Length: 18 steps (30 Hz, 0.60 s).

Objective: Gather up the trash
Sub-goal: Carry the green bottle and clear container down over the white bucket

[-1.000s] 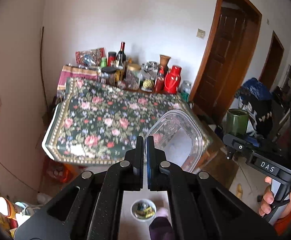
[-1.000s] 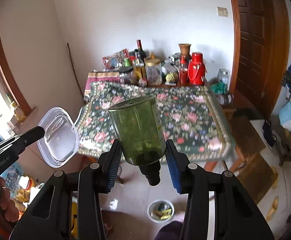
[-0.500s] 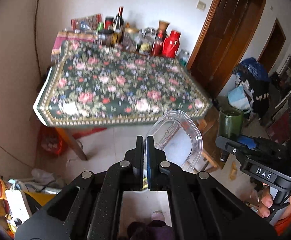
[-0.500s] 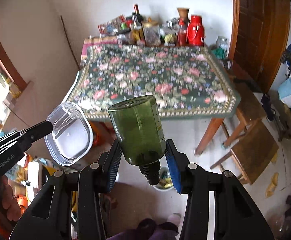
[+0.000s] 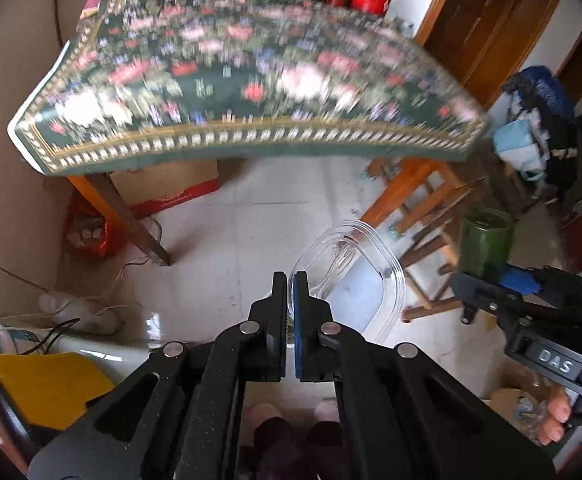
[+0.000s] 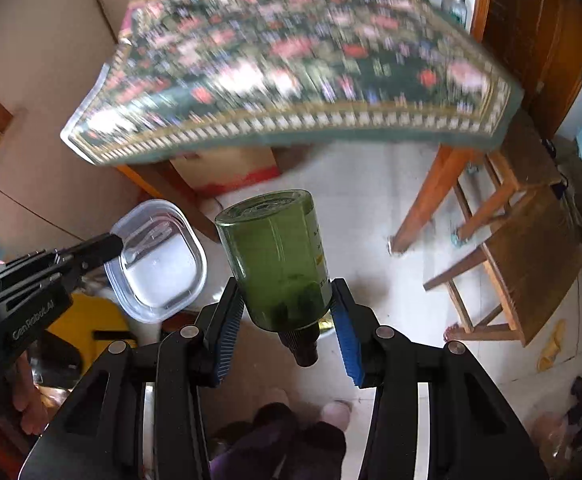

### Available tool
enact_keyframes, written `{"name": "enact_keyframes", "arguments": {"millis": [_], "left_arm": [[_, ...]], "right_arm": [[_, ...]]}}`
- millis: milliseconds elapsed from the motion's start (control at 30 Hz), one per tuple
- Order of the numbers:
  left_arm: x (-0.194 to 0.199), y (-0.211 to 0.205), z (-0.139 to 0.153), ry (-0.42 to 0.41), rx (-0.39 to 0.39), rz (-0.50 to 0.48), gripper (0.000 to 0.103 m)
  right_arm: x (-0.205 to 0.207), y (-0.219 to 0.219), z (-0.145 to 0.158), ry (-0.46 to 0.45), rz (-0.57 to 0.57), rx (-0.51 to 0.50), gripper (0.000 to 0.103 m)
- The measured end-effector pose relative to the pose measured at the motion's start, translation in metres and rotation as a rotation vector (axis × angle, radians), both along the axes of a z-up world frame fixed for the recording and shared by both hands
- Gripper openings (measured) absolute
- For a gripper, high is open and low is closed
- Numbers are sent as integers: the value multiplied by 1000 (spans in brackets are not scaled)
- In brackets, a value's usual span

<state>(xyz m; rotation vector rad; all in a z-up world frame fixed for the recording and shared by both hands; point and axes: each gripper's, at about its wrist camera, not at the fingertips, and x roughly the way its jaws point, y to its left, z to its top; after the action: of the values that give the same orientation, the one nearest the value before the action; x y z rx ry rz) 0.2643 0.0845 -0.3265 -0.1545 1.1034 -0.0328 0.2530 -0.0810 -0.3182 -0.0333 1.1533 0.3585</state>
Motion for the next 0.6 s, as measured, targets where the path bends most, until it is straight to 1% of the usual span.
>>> {"name": "enact_keyframes", "arguments": {"millis": [133, 267, 367, 500, 533, 600], "left_arm": [[21, 1, -66, 44, -14, 55, 1], [30, 5, -133, 96, -25, 109, 1], [30, 11, -175, 134, -21, 138, 1], [31, 15, -219, 175, -18, 159, 1], [31, 15, -230, 184, -18, 161, 1], [32, 13, -247, 198, -15, 161, 1]], "right_arm": [[16, -13, -57, 45, -7, -32, 40], [31, -20, -113, 96, -17, -23, 41], [41, -16, -154, 122, 6, 0, 41], [51, -2, -191, 126, 76, 17, 41], [52, 2, -197, 131, 94, 13, 41], [56, 12, -216, 159, 125, -13, 44]]}}
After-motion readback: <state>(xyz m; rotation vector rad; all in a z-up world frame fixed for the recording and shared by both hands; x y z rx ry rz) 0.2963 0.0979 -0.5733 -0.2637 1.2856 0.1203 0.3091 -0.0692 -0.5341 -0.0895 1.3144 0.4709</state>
